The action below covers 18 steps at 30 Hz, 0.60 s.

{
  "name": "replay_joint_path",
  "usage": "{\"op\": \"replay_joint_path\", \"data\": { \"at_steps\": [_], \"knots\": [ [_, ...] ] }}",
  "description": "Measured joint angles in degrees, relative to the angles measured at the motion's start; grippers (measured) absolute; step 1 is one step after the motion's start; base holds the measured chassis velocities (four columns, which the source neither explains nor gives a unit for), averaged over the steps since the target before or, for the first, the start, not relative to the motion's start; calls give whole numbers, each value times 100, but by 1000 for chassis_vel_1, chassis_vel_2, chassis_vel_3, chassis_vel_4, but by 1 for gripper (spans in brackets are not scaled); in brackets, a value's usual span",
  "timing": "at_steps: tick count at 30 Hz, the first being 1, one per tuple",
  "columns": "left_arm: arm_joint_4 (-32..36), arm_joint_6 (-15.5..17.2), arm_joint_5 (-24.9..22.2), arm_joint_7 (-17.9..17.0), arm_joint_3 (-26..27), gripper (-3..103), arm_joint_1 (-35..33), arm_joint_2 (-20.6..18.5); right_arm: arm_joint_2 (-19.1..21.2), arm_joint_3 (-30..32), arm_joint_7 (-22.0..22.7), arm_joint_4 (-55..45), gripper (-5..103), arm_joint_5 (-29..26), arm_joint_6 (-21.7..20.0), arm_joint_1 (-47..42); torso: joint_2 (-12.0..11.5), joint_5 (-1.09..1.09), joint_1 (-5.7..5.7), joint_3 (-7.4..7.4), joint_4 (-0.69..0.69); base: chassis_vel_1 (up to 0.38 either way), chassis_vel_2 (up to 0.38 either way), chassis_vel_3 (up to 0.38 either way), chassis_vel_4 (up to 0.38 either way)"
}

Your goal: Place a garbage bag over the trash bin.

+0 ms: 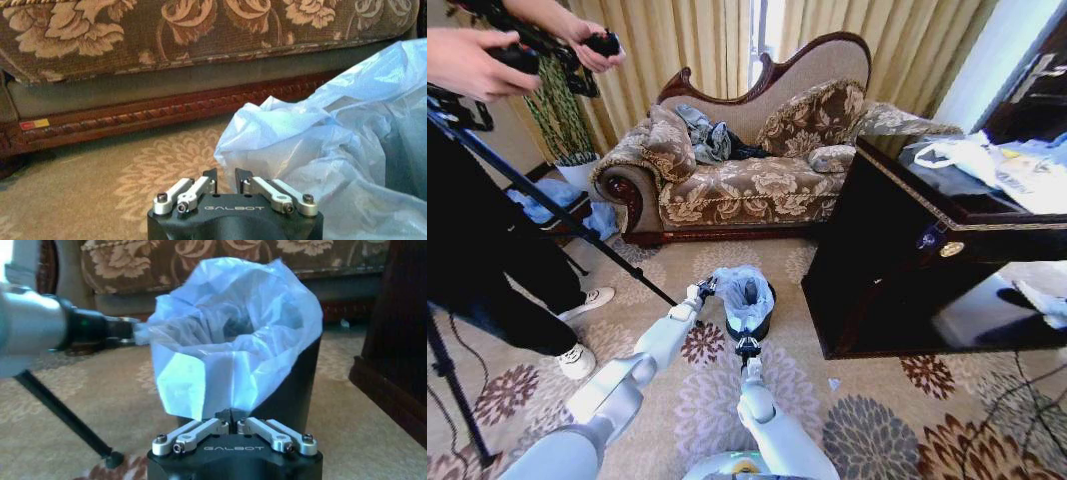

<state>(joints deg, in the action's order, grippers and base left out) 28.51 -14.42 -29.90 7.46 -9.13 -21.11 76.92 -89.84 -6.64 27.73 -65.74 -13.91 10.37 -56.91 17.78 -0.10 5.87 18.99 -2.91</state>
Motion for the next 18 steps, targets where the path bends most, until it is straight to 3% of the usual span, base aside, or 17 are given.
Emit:
{"op": "replay_joint_path", "data": {
  "at_steps": [5, 9, 10, 13, 16, 18],
  "knots": [
    [49, 43, -59, 16, -19, 19, -6, -58, 275, -29, -16, -493, 0, -167, -330, -146, 0, 1, 0, 0, 1, 0, 0, 0, 0],
    [61, 68, -124, 36, -39, 19, 3, -82, 650, -60, -278, -962, -2, -256, -544, -411, 0, -1, 0, -1, -1, 0, 0, 0, 0],
    [61, 74, -140, 49, -47, 19, 19, -96, 795, -49, -461, -1088, 8, -284, -559, -501, 0, 1, 0, -1, -1, 0, 0, 0, 0],
    [61, 81, -145, 55, -59, 19, 28, -110, 909, -8, -626, -1172, 13, -344, -506, -555, 0, 1, 0, -1, -1, 0, 0, 0, 0],
    [87, 88, -144, 58, -65, 19, 21, -120, 983, 112, -736, -1350, 29, -554, -429, -564, 0, 1, 0, -1, 0, 0, 0, 0, 0],
    [99, 91, -144, 59, -65, 19, 16, -123, 1010, 124, -753, -1409, 29, -630, -428, -562, 0, 1, 0, -1, 0, 0, 0, 0, 0]
  ]
}}
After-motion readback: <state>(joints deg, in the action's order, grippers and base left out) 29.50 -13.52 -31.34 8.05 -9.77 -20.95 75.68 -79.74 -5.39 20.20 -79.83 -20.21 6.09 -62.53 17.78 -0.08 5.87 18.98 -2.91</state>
